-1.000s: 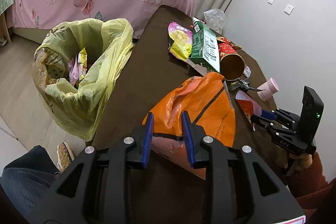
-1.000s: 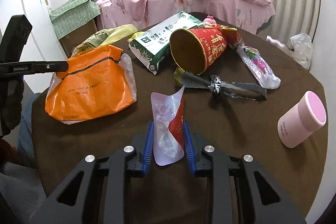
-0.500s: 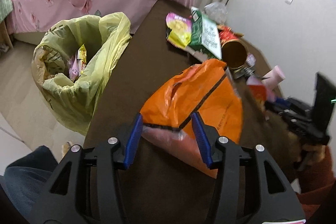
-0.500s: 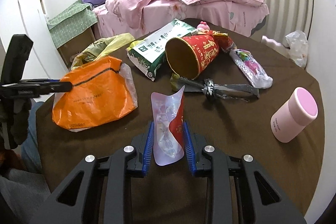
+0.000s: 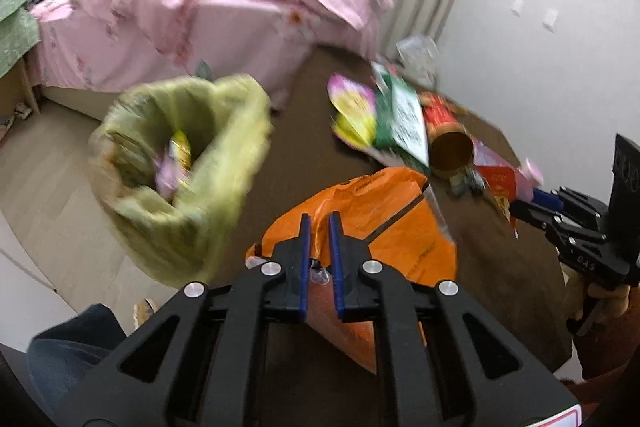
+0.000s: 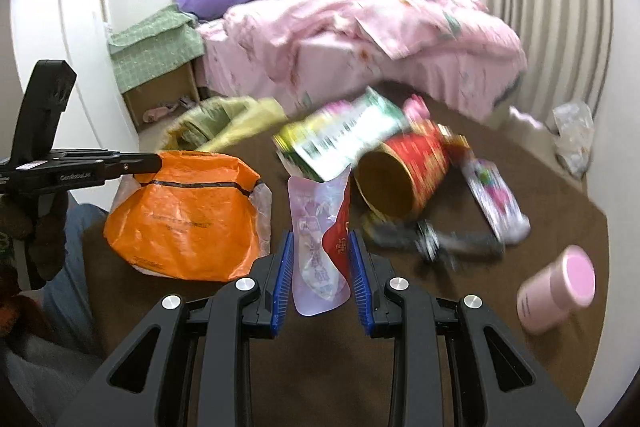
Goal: Collect trash
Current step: 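Carry both items over the yellow trash bag and open both tools to drop them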
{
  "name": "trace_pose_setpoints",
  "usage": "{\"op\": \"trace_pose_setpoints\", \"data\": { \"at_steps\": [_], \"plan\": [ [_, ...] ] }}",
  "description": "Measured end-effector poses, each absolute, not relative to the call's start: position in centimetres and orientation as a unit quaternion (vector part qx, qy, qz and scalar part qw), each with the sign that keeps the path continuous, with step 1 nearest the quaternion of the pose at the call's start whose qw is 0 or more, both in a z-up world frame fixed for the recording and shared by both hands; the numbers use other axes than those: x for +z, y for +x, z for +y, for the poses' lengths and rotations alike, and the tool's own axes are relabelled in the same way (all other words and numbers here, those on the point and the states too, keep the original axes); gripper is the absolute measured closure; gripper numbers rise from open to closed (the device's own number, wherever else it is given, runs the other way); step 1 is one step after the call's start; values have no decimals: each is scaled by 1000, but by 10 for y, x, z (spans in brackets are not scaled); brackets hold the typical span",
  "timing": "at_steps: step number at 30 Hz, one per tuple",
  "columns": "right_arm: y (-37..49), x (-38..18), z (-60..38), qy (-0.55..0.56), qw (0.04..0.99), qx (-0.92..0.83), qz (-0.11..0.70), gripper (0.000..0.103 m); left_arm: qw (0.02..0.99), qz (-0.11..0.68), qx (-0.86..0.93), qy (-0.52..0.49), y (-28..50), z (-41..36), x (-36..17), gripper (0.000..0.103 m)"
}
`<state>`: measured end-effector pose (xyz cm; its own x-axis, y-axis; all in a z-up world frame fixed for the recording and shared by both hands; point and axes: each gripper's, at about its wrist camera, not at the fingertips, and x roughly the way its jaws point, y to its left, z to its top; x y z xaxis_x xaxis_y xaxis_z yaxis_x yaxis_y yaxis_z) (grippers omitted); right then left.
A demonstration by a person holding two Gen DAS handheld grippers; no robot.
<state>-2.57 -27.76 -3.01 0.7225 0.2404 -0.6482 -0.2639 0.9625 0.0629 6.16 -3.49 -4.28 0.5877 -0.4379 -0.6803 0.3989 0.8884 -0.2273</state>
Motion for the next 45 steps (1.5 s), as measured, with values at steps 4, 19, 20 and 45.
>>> {"op": "trace_pose_setpoints", "data": {
  "at_steps": [4,19,20,45],
  "plan": [
    [-5,-5,-247,-38,932,171,318,76,916,353,-183,-51,77,9,-22,95],
    [154,-14,-104,-73,880,308,356,76,938,320,-69,-111,170,121,-32,95],
    [167,-20,-96,-74,875,309,366,76,935,326,-76,-113,180,119,-39,95],
    [240,-104,-69,-163,807,286,490,69,888,412,-169,-116,256,73,-125,95]
  ]
}}
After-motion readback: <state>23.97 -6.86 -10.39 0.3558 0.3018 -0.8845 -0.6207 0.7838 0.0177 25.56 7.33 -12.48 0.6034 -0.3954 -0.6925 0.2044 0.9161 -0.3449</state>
